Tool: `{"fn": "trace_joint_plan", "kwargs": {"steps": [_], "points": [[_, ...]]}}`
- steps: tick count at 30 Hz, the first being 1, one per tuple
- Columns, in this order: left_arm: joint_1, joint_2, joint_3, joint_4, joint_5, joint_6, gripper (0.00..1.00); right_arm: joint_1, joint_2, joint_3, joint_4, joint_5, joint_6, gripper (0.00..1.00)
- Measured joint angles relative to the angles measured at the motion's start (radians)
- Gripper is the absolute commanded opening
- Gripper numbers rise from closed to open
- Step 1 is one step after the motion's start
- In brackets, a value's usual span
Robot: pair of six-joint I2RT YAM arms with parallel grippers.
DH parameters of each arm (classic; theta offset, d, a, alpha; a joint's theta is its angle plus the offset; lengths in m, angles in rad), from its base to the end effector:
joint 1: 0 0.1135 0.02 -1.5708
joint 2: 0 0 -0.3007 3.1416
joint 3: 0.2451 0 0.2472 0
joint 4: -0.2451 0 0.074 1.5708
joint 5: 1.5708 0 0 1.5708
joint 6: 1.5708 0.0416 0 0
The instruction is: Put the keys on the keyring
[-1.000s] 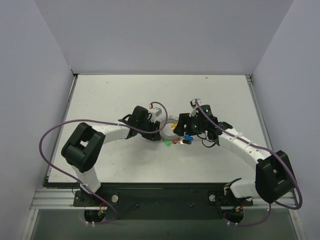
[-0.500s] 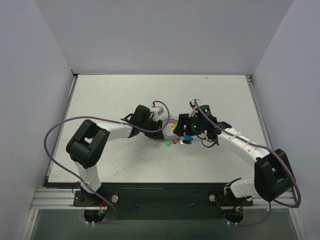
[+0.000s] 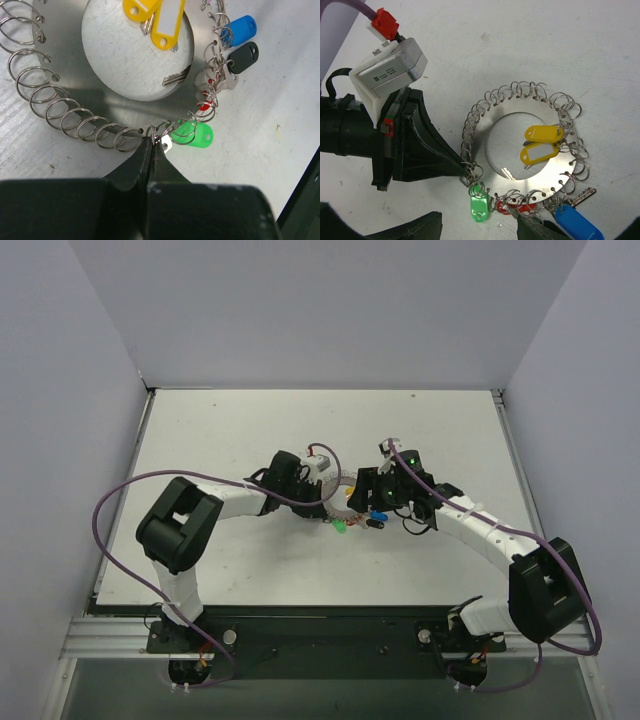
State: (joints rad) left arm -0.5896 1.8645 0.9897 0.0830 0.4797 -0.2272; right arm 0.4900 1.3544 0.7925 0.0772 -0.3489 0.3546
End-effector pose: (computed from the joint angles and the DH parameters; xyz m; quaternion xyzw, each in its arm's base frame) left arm 0.3091 -0.2299 0.1768 0.2507 0.8676 -0.3482 0.2512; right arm 0.2495 0.1492 0.2775 -0.1465 0.8351 0.3441 0.4033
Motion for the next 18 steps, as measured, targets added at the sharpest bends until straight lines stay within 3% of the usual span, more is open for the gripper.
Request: {"fn": "trace_joint_plan", "kwargs": {"steps": [4, 11, 18], "points": [[0.0, -0.03, -0.002, 0.0, 0.005, 0.006, 0.0, -0.001, 0.0, 0.0, -0.001, 0.0, -0.003, 0.6], [-0.001, -0.211, -0.007, -0.006, 0.028, 0.05, 0.0, -0.036, -0.018, 0.0, -0.008, -0.028, -0.004, 0.6], [-0.013, -0.334, 0.001, -0.077, 0.053, 0.112, 0.0, -0.074, -0.163, 0.0, -0.005, -0.119, -0.005, 0.66]]}}
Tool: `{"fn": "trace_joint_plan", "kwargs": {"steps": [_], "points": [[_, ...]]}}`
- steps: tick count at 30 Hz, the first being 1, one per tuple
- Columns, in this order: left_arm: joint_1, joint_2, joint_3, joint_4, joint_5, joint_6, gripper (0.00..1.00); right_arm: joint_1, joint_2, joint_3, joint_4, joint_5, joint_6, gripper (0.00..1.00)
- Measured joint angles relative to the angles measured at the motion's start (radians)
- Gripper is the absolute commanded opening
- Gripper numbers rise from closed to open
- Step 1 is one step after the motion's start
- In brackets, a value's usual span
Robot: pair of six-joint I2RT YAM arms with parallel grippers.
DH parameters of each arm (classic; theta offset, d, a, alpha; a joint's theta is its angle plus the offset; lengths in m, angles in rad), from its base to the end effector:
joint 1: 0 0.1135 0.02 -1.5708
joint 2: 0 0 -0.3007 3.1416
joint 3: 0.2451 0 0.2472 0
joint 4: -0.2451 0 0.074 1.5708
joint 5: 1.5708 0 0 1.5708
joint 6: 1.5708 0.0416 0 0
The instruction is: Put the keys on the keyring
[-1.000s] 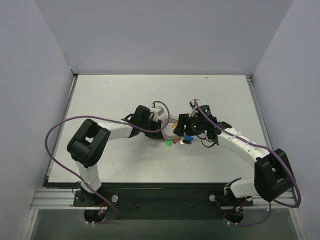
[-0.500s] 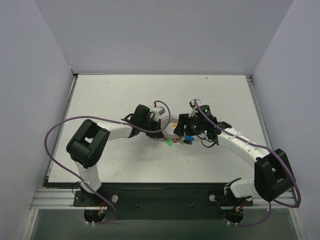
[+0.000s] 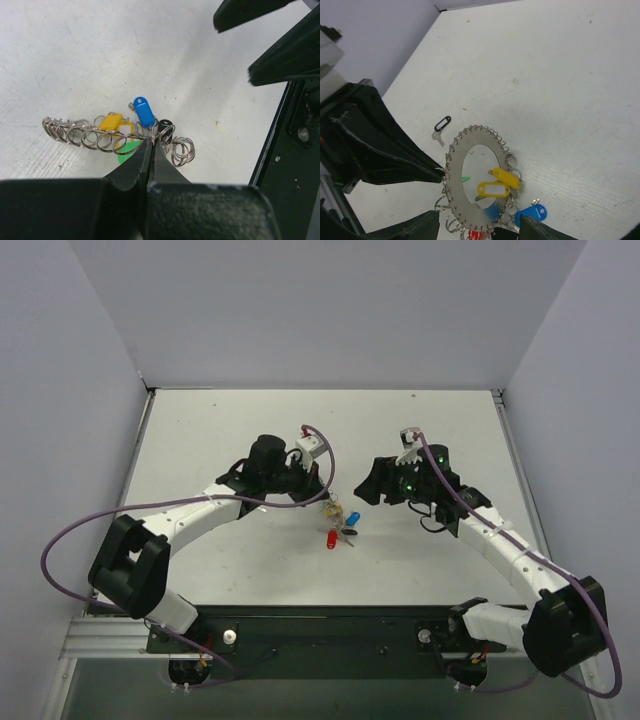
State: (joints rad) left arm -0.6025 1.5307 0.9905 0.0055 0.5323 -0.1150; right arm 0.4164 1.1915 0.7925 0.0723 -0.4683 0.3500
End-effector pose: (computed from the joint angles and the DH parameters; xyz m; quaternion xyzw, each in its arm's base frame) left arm 0.2673 -0.2095 0.2861 0.3287 0.7820 -0.3817 0.3671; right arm 0.2285 0.1216 0.3193 -0.1614 0.7856 0.3868 0.4552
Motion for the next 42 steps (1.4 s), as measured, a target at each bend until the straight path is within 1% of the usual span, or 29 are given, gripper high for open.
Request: {"fn": "trace_joint_plan", "kwargs": {"steps": [4, 7, 13, 17, 21, 24, 28, 31, 42], "points": [[-0.017, -0.026, 0.006, -0.055, 0.001, 0.026, 0.0, -0.007, -0.089, 0.0, 0.018, -0.076, -0.004, 0.69], [-0.027, -0.032, 0.007, -0.074, 0.001, 0.032, 0.0, -0.003, -0.109, 0.001, 0.037, -0.142, -0.004, 0.69], [-0.038, -0.044, 0.007, -0.092, 0.003, 0.03, 0.0, 0.06, -0.066, 0.002, 0.042, -0.212, -0.016, 0.6], [-0.041, -0.054, 0.007, -0.092, 0.008, 0.026, 0.0, 0.102, -0.011, 0.002, 0.042, -0.212, -0.02, 0.58], [-0.047, -0.065, 0.007, -0.092, 0.019, 0.023, 0.0, 0.109, 0.021, 0.002, 0.048, -0.169, -0.018, 0.55], [-0.051, -0.071, 0.007, -0.092, 0.023, 0.023, 0.0, 0.109, 0.033, 0.002, 0.07, -0.134, -0.009, 0.51], [-0.055, -0.076, 0.007, -0.091, 0.029, 0.019, 0.0, 0.109, 0.039, 0.001, 0.116, -0.114, 0.01, 0.42], [-0.056, -0.078, 0.007, -0.091, 0.034, 0.015, 0.0, 0.109, 0.047, -0.007, 0.161, -0.118, 0.025, 0.39], [-0.057, -0.091, 0.007, -0.055, 0.05, -0.005, 0.0, 0.116, 0.065, -0.014, 0.185, -0.169, 0.024, 0.38]]}}
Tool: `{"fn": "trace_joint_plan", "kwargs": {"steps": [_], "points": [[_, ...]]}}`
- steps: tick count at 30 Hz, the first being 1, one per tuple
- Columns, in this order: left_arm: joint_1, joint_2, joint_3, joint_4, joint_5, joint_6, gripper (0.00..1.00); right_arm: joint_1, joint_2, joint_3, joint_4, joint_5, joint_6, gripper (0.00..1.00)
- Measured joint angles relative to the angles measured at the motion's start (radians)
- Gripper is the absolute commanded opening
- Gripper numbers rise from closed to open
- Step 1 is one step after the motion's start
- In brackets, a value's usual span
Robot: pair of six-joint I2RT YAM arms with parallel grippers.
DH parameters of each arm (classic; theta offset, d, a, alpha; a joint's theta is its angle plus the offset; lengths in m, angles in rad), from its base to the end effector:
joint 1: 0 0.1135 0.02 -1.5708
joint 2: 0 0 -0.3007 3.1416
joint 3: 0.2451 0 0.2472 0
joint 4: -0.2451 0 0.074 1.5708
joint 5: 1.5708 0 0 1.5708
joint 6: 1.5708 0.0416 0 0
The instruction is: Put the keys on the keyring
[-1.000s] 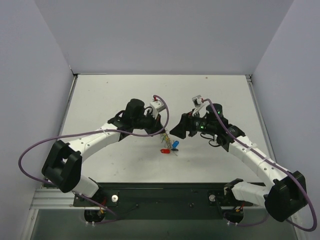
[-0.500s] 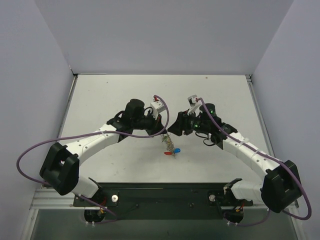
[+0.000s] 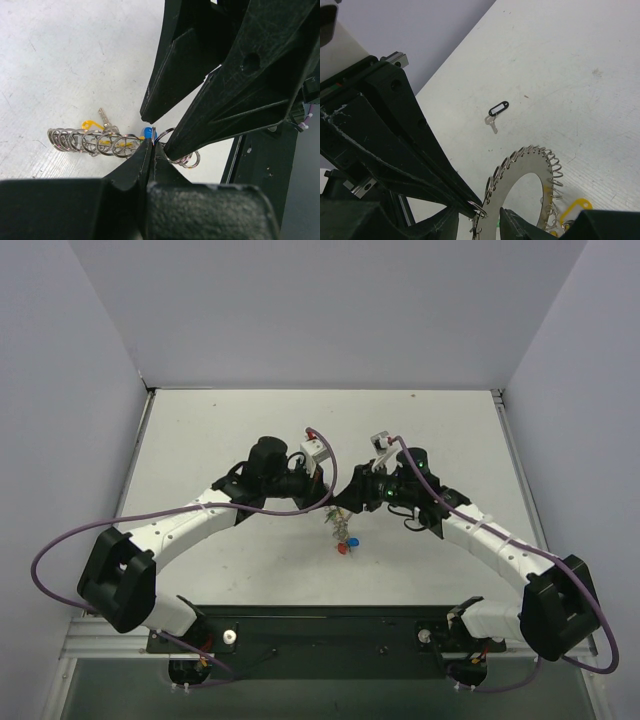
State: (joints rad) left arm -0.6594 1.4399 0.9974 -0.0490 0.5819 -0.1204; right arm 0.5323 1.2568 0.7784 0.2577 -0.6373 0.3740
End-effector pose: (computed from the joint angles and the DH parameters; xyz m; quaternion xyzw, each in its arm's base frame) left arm 0.2381 -0.2135 0.3118 0.3609 0.7529 -0.4147 0.3618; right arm 0.2222 0.1596 0.3188 -0.2538 0.7236 0.4797 0.4265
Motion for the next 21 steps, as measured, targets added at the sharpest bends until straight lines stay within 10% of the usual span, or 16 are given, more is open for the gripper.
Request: {"fn": "trace_joint_plan", "kwargs": {"steps": [10, 21], "points": [[0.0, 0.0, 0.0, 0.001, -0.002, -0.003, 0.0, 0.006, -0.006, -0.008, -0.04, 0.0, -0.046, 0.0], [-0.005, 0.0, 0.0, 0.007, -0.021, -0.018, 0.0, 0.006, -0.066, -0.024, -0.063, 0.009, -0.109, 0.0]]}}
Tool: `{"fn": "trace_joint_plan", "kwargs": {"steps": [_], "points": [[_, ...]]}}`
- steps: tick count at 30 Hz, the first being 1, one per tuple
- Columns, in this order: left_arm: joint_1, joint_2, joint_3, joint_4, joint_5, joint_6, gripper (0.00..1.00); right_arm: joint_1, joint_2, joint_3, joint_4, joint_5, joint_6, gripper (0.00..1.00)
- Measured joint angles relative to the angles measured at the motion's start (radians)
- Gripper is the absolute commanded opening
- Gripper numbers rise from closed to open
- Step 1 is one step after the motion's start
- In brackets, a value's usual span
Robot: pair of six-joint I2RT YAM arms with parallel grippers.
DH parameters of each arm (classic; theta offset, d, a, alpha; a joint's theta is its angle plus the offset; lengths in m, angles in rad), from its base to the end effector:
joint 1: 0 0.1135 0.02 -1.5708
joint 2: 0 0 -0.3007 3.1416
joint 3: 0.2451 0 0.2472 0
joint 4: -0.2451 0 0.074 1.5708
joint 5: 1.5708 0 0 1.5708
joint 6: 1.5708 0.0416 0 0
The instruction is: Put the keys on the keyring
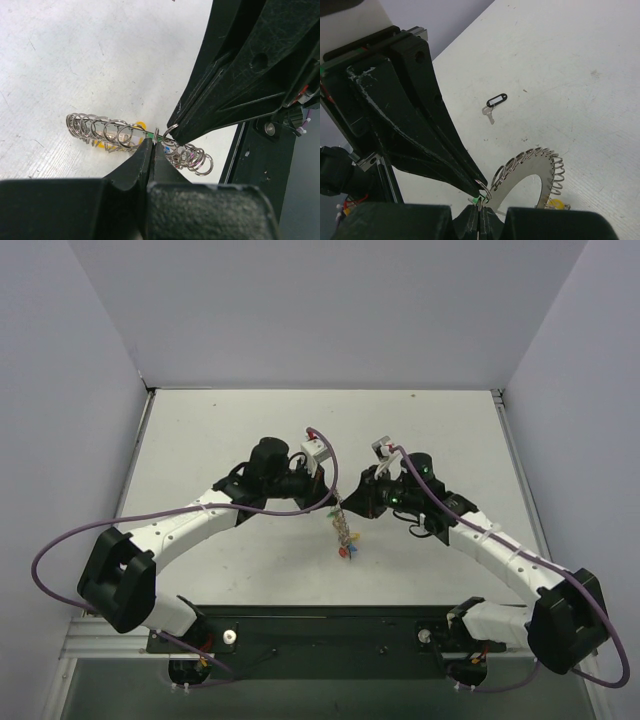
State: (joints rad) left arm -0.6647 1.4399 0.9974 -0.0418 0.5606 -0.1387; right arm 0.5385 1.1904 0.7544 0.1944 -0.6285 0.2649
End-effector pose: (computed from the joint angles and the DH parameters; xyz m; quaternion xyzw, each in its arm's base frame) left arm 0.2381 -0.2147 0.3123 0.3520 0.7572 -0.4122 0.3646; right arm 0.2069 0.1521 0.3200 -0.2909 0.7156 0.4533 0.4447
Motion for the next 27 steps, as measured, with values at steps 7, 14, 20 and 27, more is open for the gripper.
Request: {"fn": "trace_joint_plan", "kwargs": {"steps": [7, 14, 20, 27], "points": [[-0.002, -0.001, 0.0, 0.0, -0.006, -0.023, 0.0, 0.0, -0.028, -0.017, -0.003, -0.001, -0.055, 0.23], [0.014, -0.006, 0.0, -0.001, -0.069, -0.023, 0.0, 0.0, -0.088, -0.027, -0.063, -0.027, -0.095, 0.65], [0.015, -0.018, 0.0, -0.002, -0.077, -0.007, 0.0, 0.0, -0.176, -0.027, -0.079, -0.033, -0.113, 0.68], [0.013, -0.049, 0.0, -0.005, -0.003, 0.026, 0.0, -0.001, -0.179, -0.024, -0.086, 0.008, -0.105, 0.4]]}}
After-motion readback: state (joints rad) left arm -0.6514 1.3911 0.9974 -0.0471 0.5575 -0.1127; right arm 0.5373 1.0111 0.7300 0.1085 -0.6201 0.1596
